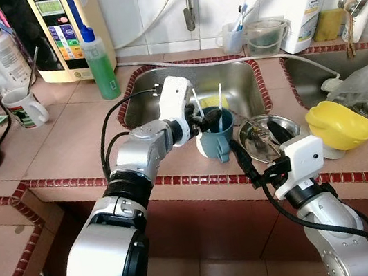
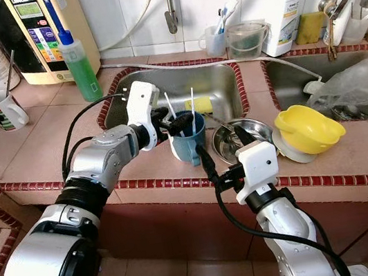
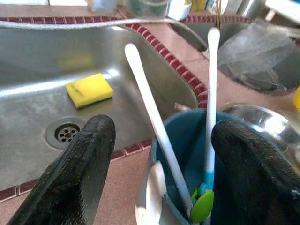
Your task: Kitchen organization
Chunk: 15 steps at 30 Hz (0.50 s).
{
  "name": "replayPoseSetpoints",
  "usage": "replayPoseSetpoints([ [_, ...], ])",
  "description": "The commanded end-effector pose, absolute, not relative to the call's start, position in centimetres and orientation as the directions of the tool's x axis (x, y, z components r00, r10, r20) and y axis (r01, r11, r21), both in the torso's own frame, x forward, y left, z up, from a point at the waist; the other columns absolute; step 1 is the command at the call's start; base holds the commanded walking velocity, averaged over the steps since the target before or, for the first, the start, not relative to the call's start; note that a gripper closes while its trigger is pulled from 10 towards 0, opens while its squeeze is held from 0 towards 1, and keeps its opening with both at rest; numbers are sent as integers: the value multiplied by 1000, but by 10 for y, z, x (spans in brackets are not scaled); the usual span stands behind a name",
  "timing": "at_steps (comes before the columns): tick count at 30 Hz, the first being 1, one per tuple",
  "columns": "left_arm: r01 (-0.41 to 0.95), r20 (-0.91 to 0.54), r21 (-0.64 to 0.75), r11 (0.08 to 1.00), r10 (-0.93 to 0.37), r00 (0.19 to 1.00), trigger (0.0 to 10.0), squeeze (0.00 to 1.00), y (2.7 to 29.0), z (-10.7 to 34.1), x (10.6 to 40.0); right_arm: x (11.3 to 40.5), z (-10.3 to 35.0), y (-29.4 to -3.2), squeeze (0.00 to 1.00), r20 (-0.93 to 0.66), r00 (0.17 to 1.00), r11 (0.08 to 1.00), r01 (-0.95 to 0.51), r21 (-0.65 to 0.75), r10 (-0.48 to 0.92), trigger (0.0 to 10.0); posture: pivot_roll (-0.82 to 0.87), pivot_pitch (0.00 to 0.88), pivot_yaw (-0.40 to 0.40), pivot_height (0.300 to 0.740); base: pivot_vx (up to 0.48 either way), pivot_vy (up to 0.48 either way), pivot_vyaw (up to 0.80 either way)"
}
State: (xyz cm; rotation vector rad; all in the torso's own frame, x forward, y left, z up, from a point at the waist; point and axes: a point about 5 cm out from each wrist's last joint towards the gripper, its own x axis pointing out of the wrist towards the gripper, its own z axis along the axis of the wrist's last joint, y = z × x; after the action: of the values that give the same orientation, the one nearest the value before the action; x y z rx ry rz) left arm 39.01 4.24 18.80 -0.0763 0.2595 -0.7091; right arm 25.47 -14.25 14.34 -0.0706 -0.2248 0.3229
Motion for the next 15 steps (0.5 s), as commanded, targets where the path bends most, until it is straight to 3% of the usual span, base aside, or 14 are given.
replayPoseSetpoints([
  [1,643,-183,-165,748,-664,725,10000,0,40,200,393,254,148,-142,0,223,918,944,-308,-117,327,10000,-53,0,77,740,0,0,0],
  [11,680,-114,-240,692,-716,689,9882,0,30,214,392,255,149,-144,0,223,920,945,-303,-121,323,10000,-55,0,75,740,0,0,0],
  [13,686,-108,-256,681,-725,680,6235,0,28,214,392,255,149,-144,0,223,921,946,-300,-121,320,10000,-55,0,75,740,0,0,0],
  [14,688,-104,-260,678,-728,678,1961,0,28,215,391,255,149,-144,0,223,921,947,-299,-121,320,10000,-58,0,77,740,0,0,0],
  [15,691,-101,-259,674,-731,675,902,0,27,215,391,255,149,-144,0,224,921,947,-298,-122,319,10000,-58,0,77,740,0,0,0],
])
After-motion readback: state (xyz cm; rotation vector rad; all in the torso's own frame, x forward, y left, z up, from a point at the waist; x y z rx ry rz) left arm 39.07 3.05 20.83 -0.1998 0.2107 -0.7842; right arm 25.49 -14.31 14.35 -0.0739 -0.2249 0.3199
